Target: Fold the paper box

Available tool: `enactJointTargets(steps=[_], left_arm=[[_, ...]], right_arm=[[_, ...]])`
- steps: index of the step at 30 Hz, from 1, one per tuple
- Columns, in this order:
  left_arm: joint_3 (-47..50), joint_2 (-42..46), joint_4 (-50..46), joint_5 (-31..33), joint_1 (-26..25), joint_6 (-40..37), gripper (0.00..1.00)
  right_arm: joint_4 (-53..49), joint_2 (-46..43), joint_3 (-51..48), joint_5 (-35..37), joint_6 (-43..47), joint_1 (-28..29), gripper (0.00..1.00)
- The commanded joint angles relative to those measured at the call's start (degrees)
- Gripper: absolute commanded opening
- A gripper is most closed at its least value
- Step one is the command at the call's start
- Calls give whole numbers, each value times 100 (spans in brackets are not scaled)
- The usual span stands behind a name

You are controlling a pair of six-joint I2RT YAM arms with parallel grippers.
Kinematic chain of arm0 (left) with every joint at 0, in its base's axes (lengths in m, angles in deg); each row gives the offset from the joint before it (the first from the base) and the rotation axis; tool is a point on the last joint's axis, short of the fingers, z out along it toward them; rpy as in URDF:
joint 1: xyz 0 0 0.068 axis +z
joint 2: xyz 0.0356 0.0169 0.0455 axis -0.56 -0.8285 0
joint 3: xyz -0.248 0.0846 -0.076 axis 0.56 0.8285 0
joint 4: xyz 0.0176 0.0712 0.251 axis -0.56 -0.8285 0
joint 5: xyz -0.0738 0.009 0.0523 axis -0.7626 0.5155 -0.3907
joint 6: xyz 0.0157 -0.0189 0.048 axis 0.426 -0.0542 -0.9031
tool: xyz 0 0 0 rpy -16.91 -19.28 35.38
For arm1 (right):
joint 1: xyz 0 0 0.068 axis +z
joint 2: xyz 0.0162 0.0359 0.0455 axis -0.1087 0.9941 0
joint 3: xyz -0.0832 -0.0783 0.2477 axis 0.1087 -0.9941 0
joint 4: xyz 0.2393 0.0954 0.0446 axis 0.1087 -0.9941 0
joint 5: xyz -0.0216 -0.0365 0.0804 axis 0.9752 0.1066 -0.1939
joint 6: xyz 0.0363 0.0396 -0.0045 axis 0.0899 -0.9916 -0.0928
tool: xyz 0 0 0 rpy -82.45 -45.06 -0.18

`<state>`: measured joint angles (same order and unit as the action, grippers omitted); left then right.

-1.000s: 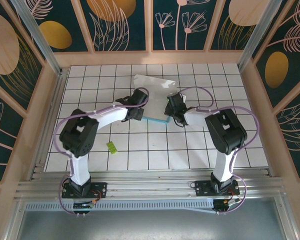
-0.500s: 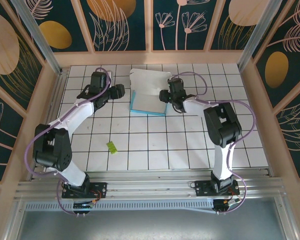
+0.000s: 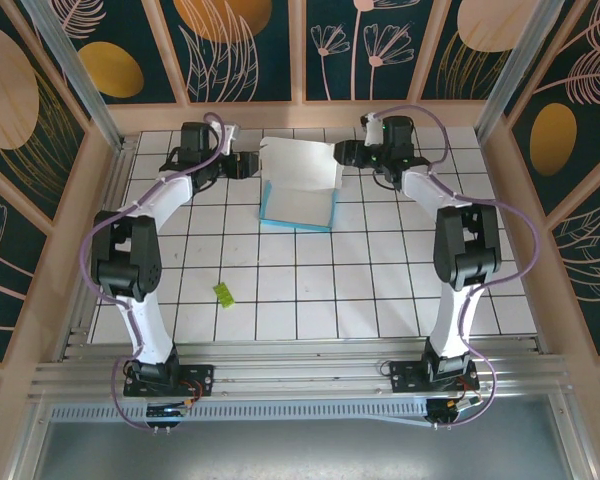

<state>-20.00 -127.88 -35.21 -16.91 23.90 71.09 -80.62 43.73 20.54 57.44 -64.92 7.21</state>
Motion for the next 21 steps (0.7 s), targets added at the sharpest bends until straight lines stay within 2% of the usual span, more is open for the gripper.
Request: enactJointTargets(steps=[1,5,9,16,21], left_arm=[[-440,-276,-35,-584,-13,-194,69],[-600,-459,16,-535,4,-113,75],[-832,-632,-88,-488,13,-129,78],[-1194,-905,-375,-568,20,-120,76],[-1343,-972,-433,-557,20,10,69]], right_arm=[[-313,165,229,-356,-190,50,66],[-262,208,240,102,-1020,128,60],[-204,115,109,505,-1227,265,55],[-322,208,227,730,-1232,351,41],[-438,233,287,871,-1228,355,32]])
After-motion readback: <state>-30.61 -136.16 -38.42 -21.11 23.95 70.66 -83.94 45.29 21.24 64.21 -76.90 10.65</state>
